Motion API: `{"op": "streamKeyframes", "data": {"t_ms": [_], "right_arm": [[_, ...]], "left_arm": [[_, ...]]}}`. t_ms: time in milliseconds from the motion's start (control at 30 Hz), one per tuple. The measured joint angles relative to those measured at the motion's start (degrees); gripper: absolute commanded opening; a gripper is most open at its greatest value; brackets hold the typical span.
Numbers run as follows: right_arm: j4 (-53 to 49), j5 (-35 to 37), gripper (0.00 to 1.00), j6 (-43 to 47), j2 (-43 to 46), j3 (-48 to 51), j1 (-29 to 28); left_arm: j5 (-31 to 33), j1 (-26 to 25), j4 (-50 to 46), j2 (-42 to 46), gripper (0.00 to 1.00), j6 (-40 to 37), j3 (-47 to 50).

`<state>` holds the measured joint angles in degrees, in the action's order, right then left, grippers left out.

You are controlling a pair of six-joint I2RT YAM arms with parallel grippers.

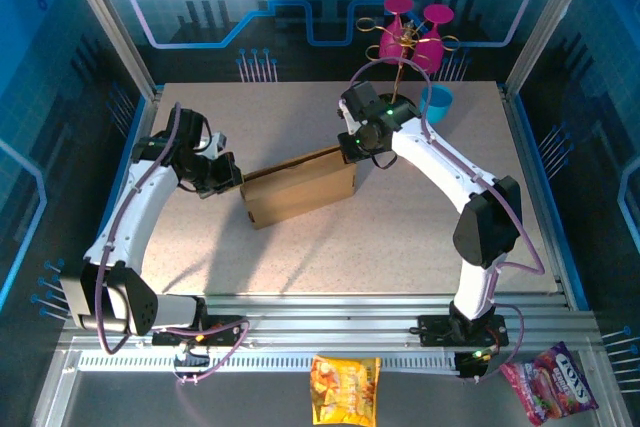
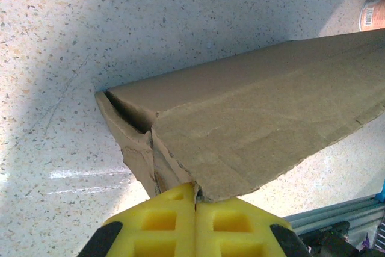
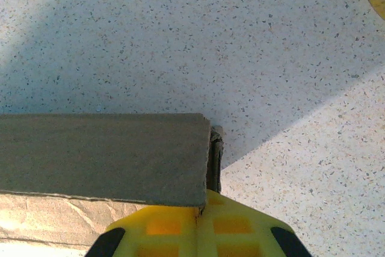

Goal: Fold the paper box

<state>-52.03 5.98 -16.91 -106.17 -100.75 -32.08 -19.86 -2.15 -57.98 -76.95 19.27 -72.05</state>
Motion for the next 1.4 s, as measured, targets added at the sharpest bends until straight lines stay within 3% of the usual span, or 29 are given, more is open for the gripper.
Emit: {"op": "streamKeyframes", "data": {"t_ms": [233,633,1400], "right_arm": [[-0.3,-0.4,0.0,0.0,-0.1,-0.3,0.0],[-1.1,-0.3,0.0,0.0,-0.2,-0.6,0.3],[-1.1,-0.6,0.0,0.0,-0.2,-0.6,0.3]], "left_arm": [[-4.6,3.4,-2.1,-1.9,0.0,-1.6,-1.4],[-12.1,5.4,-1.7,-2.2,0.0,2.4,-0.6],[-13.7,6.9,-1.2,-1.0,0.0,-0.2,2.1]]}}
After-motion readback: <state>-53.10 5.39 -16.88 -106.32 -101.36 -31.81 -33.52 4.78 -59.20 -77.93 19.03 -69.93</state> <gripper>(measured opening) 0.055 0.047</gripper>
